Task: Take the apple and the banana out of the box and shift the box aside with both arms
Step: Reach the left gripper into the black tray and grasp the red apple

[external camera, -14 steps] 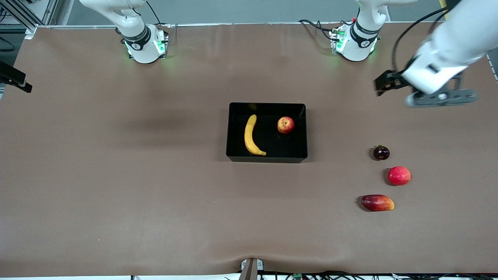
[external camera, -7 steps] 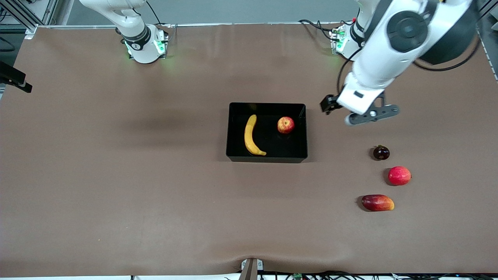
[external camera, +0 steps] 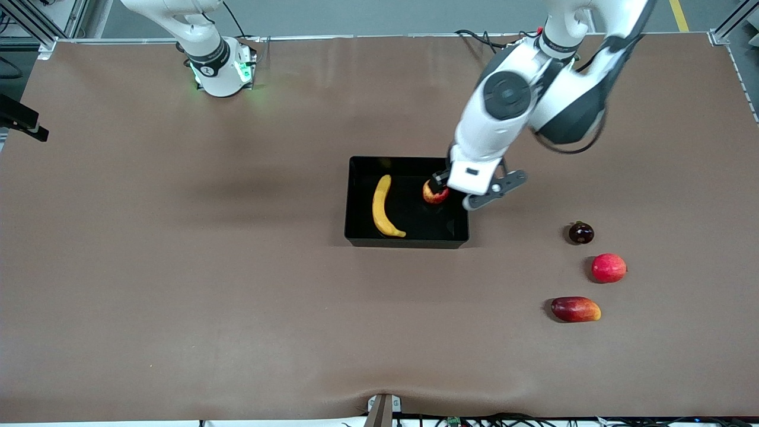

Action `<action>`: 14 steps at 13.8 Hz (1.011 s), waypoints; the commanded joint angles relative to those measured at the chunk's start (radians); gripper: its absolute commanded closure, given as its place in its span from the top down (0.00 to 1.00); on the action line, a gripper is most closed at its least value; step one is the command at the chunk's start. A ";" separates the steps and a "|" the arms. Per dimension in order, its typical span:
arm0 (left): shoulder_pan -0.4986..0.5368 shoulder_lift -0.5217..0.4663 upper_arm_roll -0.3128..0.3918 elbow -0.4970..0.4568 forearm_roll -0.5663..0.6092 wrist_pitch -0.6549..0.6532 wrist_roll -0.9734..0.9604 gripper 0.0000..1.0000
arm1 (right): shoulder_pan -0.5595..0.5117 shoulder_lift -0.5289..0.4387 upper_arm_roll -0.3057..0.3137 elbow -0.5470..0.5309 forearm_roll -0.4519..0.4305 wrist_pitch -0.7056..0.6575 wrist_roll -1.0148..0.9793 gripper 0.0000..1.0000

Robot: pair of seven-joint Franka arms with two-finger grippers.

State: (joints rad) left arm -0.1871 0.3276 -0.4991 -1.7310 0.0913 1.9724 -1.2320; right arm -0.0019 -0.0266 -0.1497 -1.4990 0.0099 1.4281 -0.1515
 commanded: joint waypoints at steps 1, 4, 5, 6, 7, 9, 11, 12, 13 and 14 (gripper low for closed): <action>-0.044 0.091 -0.003 0.010 0.091 0.066 -0.150 1.00 | -0.029 0.011 0.013 0.022 0.013 -0.006 -0.007 1.00; -0.083 0.181 -0.003 0.010 0.175 0.103 -0.297 1.00 | -0.029 0.011 0.013 0.022 0.013 -0.006 -0.007 1.00; -0.086 0.203 -0.003 0.008 0.215 0.103 -0.331 1.00 | -0.029 0.011 0.013 0.022 0.013 -0.006 -0.007 1.00; -0.094 0.221 -0.003 -0.002 0.252 0.103 -0.360 1.00 | -0.029 0.011 0.013 0.022 0.013 -0.006 -0.007 1.00; -0.097 0.228 -0.003 -0.021 0.271 0.102 -0.379 1.00 | -0.029 0.011 0.013 0.022 0.013 -0.006 -0.007 1.00; -0.095 0.229 -0.003 -0.062 0.274 0.102 -0.383 1.00 | -0.030 0.011 0.013 0.022 0.013 -0.006 -0.007 1.00; -0.097 0.243 -0.003 -0.078 0.274 0.102 -0.386 1.00 | -0.030 0.011 0.013 0.022 0.015 -0.006 -0.007 1.00; -0.098 0.248 -0.003 -0.090 0.274 0.102 -0.386 1.00 | -0.030 0.011 0.013 0.022 0.013 -0.006 -0.007 1.00; -0.098 0.249 -0.003 -0.097 0.274 0.100 -0.386 1.00 | -0.030 0.011 0.013 0.022 0.013 -0.006 -0.007 1.00; -0.098 0.251 -0.003 -0.102 0.274 0.100 -0.386 1.00 | -0.030 0.011 0.013 0.022 0.013 -0.006 -0.007 1.00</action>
State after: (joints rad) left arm -0.2815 0.5830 -0.4993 -1.8125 0.3392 2.0596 -1.5751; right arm -0.0062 -0.0266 -0.1507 -1.4989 0.0099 1.4282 -0.1515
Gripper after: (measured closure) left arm 0.000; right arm 0.000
